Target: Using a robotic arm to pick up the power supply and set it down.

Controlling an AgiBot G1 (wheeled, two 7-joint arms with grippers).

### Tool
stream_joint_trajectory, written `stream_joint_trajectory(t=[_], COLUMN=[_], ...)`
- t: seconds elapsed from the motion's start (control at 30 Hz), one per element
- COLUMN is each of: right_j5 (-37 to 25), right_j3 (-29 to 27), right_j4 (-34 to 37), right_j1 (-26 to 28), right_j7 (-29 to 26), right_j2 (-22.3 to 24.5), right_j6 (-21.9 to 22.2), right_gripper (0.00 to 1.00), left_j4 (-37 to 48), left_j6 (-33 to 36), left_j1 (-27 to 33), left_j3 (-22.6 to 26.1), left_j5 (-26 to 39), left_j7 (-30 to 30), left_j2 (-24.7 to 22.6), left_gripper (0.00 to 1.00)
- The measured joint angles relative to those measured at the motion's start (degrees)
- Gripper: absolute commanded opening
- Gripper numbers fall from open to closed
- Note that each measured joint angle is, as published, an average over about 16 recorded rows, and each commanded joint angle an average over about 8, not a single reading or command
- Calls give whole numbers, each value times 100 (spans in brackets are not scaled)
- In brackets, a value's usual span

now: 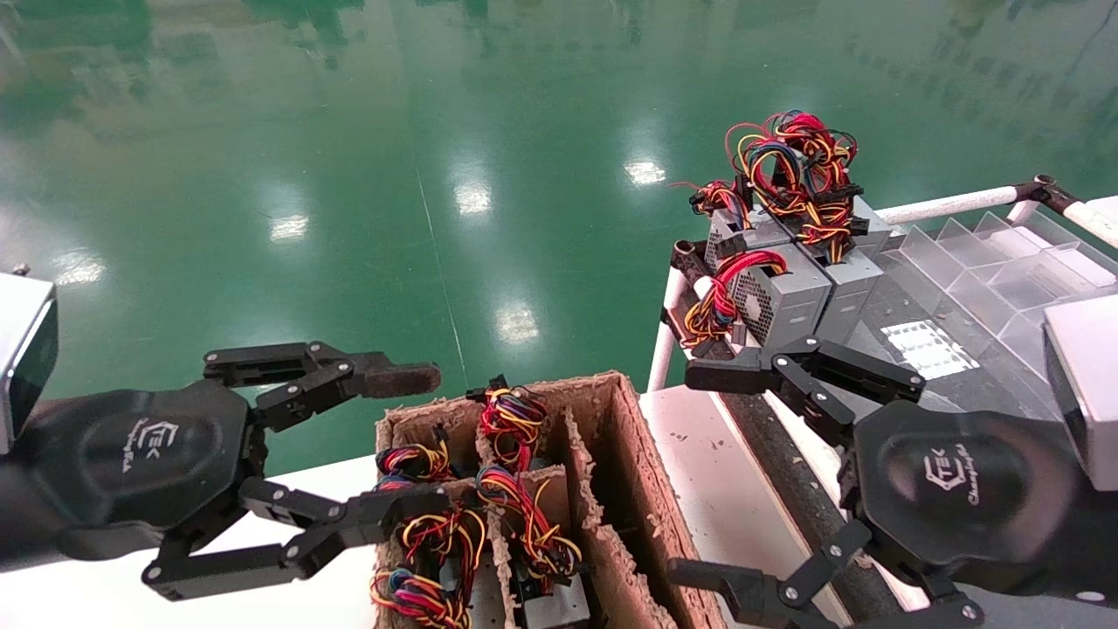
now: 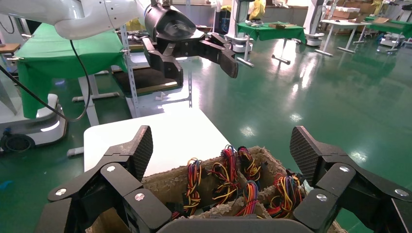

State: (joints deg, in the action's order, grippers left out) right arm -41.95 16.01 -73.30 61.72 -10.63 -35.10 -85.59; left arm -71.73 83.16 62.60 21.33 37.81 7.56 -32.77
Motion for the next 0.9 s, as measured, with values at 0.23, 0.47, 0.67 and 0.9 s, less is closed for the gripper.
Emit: stream_joint_trajectory(t=[0.23,0.47,0.67,0.9], right_j5=[0,0,0,0], right_j3=[0,0,0,0], right_j4=[0,0,0,0], right_j1=[0,0,0,0], right_j7=[0,0,0,0], right_j2=[0,0,0,0], right_j6=[0,0,0,0], right_gripper=[100,100,100,100], left_j4=[0,0,0,0], left_j6=[0,0,0,0], left_j1=[0,0,0,0], left_j3=[0,0,0,0], left_j5=[0,0,0,0], left_j7=[0,0,0,0], left_j2=[0,0,0,0], left_gripper=[0,0,0,31])
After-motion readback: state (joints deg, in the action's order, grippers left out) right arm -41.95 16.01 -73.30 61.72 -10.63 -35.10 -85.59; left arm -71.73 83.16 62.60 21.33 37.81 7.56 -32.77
